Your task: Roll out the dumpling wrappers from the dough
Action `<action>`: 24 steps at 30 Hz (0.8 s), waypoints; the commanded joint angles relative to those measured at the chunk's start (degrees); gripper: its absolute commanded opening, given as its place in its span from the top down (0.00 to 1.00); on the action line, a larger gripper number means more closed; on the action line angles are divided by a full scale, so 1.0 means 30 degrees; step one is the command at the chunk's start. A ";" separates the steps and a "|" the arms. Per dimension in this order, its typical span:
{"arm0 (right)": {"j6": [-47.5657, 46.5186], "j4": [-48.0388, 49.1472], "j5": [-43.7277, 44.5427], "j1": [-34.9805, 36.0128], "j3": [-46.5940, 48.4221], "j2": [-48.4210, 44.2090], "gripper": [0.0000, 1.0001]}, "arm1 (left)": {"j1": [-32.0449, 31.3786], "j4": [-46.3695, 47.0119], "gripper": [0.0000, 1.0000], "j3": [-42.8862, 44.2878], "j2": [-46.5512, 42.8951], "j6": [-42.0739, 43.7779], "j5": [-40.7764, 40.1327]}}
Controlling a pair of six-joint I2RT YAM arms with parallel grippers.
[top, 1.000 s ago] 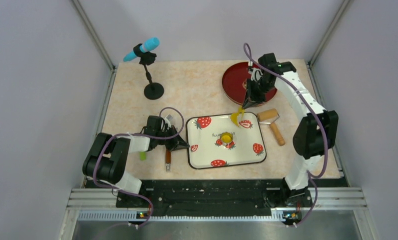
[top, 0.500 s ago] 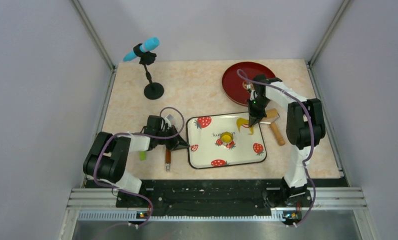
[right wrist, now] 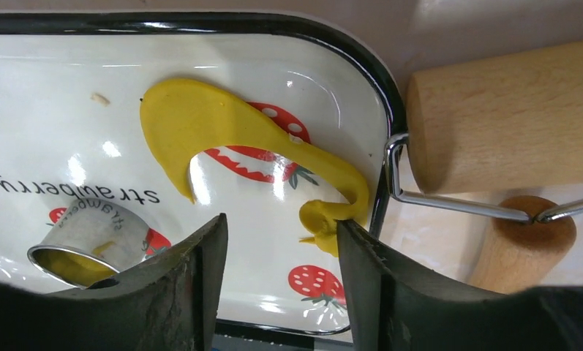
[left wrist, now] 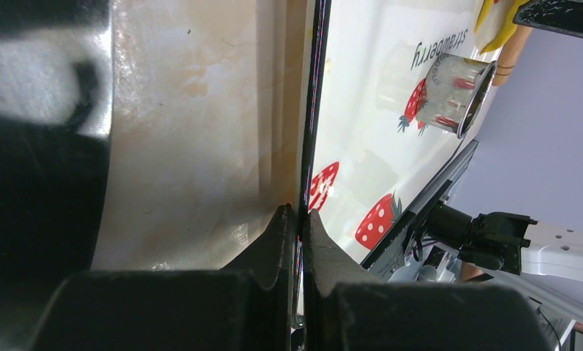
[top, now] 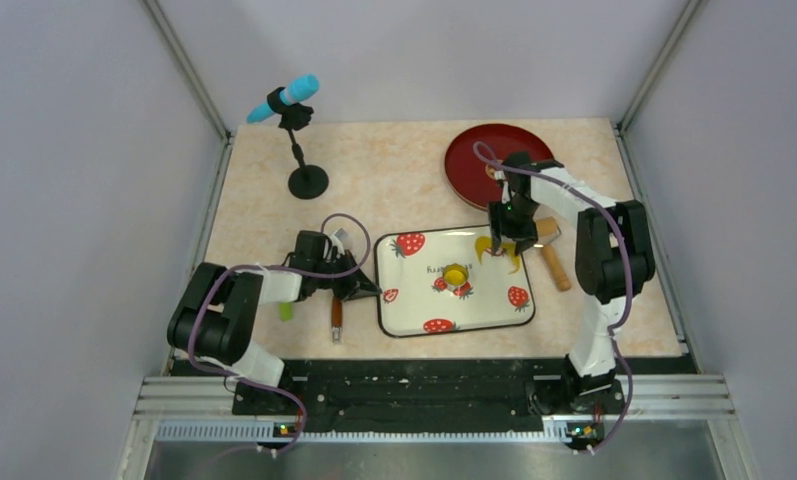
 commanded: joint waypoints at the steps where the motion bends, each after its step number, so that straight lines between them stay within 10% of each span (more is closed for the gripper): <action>1: -0.0070 -0.0432 0.3010 -0.0099 -0.0261 -0.1779 0.38 | -0.0052 -0.0423 1.00 0.0112 0.0461 0.0329 -0.1352; 14: -0.0176 -0.1133 0.3224 -0.0097 0.1573 -0.3467 0.22 | -0.0052 -0.0434 1.00 0.0112 0.0438 0.0370 -0.1368; 24: -0.0007 -0.1850 0.1113 -0.0112 0.7623 0.1062 0.23 | -0.0052 -0.0413 1.00 0.0111 0.0482 0.0396 -0.1301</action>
